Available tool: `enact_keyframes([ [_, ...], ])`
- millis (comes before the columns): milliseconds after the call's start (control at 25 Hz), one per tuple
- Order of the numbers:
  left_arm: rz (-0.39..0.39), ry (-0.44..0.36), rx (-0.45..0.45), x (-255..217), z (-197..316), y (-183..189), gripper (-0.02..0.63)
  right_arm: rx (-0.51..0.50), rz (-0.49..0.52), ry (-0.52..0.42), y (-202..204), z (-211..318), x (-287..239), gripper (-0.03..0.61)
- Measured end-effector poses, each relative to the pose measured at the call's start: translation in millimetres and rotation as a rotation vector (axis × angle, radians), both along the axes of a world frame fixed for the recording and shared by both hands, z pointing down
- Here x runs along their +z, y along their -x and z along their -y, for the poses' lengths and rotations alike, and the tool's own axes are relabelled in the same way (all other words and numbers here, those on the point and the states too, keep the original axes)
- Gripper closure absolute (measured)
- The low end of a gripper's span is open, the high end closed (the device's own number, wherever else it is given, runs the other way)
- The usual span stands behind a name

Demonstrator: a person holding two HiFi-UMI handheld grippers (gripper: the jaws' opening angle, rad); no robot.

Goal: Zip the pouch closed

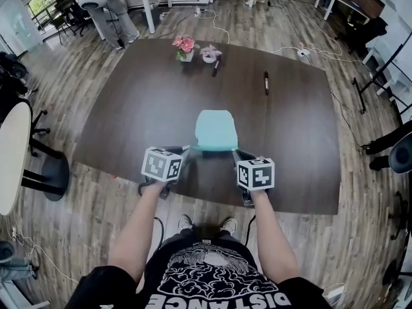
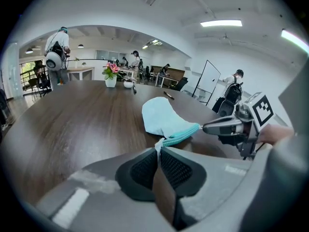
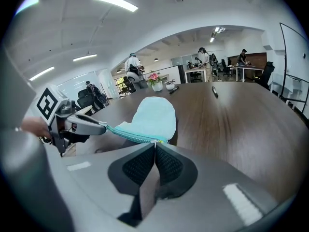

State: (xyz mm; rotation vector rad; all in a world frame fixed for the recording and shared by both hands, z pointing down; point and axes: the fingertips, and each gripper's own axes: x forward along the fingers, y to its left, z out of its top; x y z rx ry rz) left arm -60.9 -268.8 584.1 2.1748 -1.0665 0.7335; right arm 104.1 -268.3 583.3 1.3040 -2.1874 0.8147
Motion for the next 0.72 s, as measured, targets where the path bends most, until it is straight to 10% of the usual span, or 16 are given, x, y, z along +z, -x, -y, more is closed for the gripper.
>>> enact_keyframes([
  [720,-0.006,0.011,0.044,-0.4,-15.3,-3.4,0.448,0.006,-0.016,0.033,1.0,-10.0,7.9,0.543],
])
